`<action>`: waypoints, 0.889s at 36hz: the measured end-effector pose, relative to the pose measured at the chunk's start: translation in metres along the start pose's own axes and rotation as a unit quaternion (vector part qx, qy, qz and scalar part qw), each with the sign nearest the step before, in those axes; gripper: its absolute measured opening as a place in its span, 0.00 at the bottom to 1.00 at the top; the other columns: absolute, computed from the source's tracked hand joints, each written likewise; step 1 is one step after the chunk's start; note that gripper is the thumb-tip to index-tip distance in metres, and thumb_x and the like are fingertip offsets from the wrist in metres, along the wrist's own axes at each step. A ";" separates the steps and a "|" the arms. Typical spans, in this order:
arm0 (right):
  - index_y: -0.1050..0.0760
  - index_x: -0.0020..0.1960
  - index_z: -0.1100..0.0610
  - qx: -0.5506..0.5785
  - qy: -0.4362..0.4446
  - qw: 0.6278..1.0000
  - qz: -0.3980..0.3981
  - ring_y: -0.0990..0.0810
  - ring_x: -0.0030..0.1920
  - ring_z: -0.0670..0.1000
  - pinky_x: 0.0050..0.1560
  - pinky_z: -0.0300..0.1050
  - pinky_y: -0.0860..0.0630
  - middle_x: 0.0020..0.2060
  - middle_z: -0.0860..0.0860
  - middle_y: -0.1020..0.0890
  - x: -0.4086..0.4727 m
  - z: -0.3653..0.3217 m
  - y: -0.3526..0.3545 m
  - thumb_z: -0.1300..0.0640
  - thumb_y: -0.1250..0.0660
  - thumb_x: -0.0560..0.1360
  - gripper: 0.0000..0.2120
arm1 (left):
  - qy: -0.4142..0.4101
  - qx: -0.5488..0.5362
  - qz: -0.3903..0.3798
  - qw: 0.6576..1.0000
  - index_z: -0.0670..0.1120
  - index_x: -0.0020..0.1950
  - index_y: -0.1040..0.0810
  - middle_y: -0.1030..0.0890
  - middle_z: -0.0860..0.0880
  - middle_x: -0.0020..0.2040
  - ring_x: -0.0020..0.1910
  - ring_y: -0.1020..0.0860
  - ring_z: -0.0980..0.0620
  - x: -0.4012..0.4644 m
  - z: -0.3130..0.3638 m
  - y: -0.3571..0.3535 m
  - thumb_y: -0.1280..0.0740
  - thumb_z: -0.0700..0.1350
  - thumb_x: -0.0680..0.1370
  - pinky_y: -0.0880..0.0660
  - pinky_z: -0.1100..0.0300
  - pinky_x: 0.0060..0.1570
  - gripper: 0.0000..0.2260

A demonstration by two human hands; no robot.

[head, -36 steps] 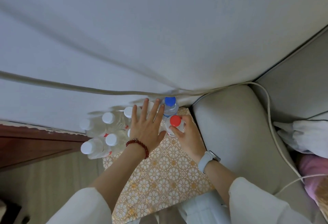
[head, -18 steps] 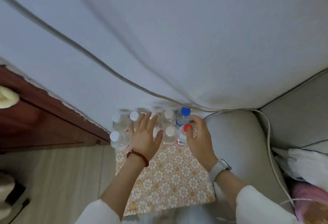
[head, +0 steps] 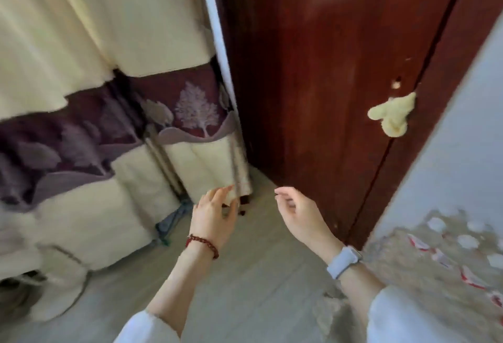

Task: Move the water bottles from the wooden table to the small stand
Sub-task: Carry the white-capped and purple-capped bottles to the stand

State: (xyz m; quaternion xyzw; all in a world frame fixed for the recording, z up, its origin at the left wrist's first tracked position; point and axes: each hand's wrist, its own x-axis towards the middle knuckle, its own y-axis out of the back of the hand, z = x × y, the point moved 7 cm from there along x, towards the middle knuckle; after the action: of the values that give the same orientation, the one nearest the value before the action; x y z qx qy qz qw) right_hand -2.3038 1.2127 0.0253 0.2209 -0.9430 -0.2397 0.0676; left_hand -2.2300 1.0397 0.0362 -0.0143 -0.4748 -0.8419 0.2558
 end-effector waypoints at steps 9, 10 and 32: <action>0.25 0.57 0.59 -0.039 0.166 0.938 -0.300 0.21 0.53 0.53 0.53 0.39 0.30 0.52 0.54 0.19 -0.104 -0.221 -0.359 0.58 0.41 0.77 0.11 | 0.240 0.127 0.185 0.944 0.41 0.55 0.22 0.19 0.42 0.52 0.52 0.22 0.41 -0.238 -0.278 0.298 0.41 0.52 0.73 0.25 0.50 0.52 0.20; 0.26 0.58 0.59 -0.057 0.186 0.921 -0.336 0.22 0.54 0.53 0.53 0.38 0.31 0.53 0.54 0.19 -0.124 -0.238 -0.392 0.58 0.41 0.77 0.12 | 0.272 0.142 0.200 0.931 0.41 0.55 0.21 0.19 0.42 0.52 0.52 0.21 0.41 -0.271 -0.299 0.320 0.41 0.53 0.73 0.25 0.49 0.52 0.20; 0.30 0.64 0.56 -0.117 0.492 0.594 -0.626 0.26 0.60 0.54 0.58 0.43 0.33 0.59 0.55 0.24 -0.472 -0.574 -0.978 0.54 0.44 0.78 0.15 | 0.648 0.203 0.371 0.633 0.44 0.57 0.23 0.21 0.44 0.58 0.59 0.25 0.44 -0.685 -0.619 0.695 0.41 0.50 0.75 0.30 0.50 0.59 0.16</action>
State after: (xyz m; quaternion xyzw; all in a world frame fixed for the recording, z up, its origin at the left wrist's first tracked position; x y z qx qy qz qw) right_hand -1.3720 0.4121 0.0469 0.8314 -0.3601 -0.1861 0.3800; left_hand -1.1905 0.5361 0.0641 0.4120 -0.3005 -0.3511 0.7853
